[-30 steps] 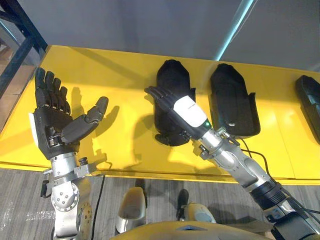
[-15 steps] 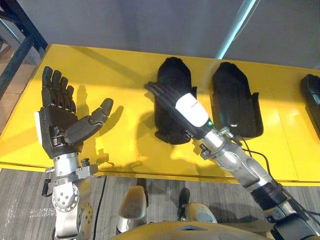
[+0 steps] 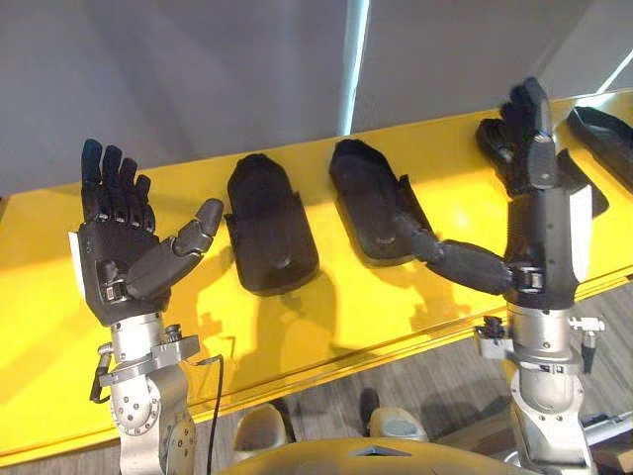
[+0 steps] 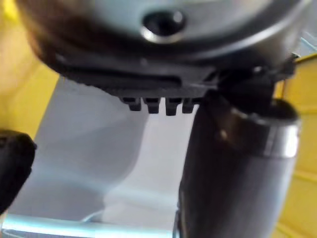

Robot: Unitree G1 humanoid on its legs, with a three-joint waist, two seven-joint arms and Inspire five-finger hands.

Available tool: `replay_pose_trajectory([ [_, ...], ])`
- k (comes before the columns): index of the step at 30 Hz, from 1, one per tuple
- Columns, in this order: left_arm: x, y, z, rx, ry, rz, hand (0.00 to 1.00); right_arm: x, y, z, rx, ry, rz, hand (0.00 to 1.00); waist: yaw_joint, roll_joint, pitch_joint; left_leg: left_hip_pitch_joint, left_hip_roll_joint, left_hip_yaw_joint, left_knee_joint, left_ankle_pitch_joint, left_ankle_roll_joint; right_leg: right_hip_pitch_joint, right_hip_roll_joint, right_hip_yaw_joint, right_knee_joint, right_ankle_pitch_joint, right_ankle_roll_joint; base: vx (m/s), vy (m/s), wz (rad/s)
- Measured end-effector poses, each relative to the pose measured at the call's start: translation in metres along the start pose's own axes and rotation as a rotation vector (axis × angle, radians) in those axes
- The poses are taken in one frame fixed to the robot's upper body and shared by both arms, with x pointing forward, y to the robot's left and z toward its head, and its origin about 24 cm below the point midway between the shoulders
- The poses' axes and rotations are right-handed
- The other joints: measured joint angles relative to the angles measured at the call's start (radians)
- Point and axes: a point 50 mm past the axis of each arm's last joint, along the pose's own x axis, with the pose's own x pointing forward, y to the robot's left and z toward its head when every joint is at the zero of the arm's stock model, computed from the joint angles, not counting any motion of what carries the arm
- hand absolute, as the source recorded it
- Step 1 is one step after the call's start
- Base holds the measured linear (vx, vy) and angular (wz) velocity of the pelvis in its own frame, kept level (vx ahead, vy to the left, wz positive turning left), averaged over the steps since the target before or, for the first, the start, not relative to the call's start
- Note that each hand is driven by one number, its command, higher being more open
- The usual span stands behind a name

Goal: Walk over and take three plastic housings, then place them on the shelf

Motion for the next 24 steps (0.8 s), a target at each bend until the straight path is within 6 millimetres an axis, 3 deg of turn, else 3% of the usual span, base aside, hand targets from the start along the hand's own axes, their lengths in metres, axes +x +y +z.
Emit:
replay_pose_trajectory([
  [4,-0.007,0.0,0.002,-0.004,0.009,0.011,1.0,-0.025,-0.027,-0.016,0.03,0.212,-0.209,1.0,-0.028,0.003,-0.019,0.044,0.001,0.03,-0.059,0.022,-0.011,0.002,0.008,0.022,-0.003,-0.001,-0.002,0.01,-0.025,-0.18],
  [8,-0.008,0.0,0.001,-0.062,0.006,0.032,1.0,-0.051,-0.042,-0.024,0.078,0.35,-0.388,1.0,-0.057,0.002,-0.034,0.081,0.0,0.072,-0.108,0.04,-0.016,-0.006,0.013,0.056,-0.005,-0.002,-0.002,-0.01,-0.012,-0.27],
  [11,-0.008,-0.006,0.001,-0.085,-0.009,0.015,1.0,-0.065,-0.048,-0.027,0.07,0.405,-0.476,1.0,-0.083,0.003,-0.045,0.104,0.003,0.114,-0.126,0.041,-0.019,-0.02,0.022,0.101,-0.005,0.001,0.002,0.0,0.002,-0.44],
  [15,-0.006,-0.012,0.0,-0.1,-0.01,0.013,1.0,-0.067,-0.05,-0.029,0.083,0.418,-0.473,1.0,-0.107,0.006,-0.057,0.105,0.002,0.166,-0.109,0.026,-0.022,-0.056,0.039,0.181,-0.016,0.024,0.008,0.0,0.014,-0.59],
  [17,-0.005,-0.012,0.0,-0.093,-0.015,0.042,1.0,-0.064,-0.048,-0.029,0.115,0.404,-0.445,1.0,-0.092,0.006,-0.058,0.096,0.003,0.089,-0.047,-0.015,-0.022,-0.071,0.059,0.249,-0.019,0.033,0.004,-0.02,0.045,-1.27],
  [18,-0.005,-0.006,0.002,-0.049,-0.023,0.108,1.0,-0.051,-0.044,-0.03,0.136,0.359,-0.374,1.0,-0.05,0.026,-0.059,0.077,-0.006,-0.129,0.022,-0.108,-0.017,-0.101,0.109,0.351,-0.014,0.037,-0.011,-0.04,0.08,-1.77],
  [20,-0.005,0.001,0.005,0.005,-0.038,0.159,1.0,-0.04,-0.038,-0.031,0.17,0.326,-0.318,1.0,-0.031,0.045,-0.067,0.067,-0.055,-0.228,0.061,-0.176,0.005,-0.13,0.133,0.419,0.003,0.035,-0.018,-0.07,0.148,-1.79],
  [21,-0.006,0.01,0.009,0.047,-0.053,0.216,1.0,-0.032,-0.032,-0.032,0.212,0.308,-0.259,1.0,-0.004,0.047,-0.073,0.068,-0.112,-0.308,0.075,-0.209,0.051,-0.161,0.149,0.462,0.022,0.036,-0.018,-0.08,0.244,-1.76],
  [22,-0.005,0.016,0.013,0.069,-0.076,0.251,1.0,-0.028,-0.028,-0.032,0.235,0.3,-0.224,1.0,0.006,0.059,-0.079,0.066,-0.121,-0.311,0.085,-0.201,0.071,-0.175,0.15,0.471,0.031,0.043,-0.007,-0.07,0.228,-1.5],
  [24,-0.003,0.02,0.017,0.082,-0.105,0.27,1.0,-0.028,-0.023,-0.035,0.249,0.333,-0.196,1.0,0.0,0.044,-0.075,0.07,-0.126,-0.272,0.089,-0.198,0.071,-0.198,0.145,0.471,0.061,0.061,0.022,0.01,0.117,-0.57],
])
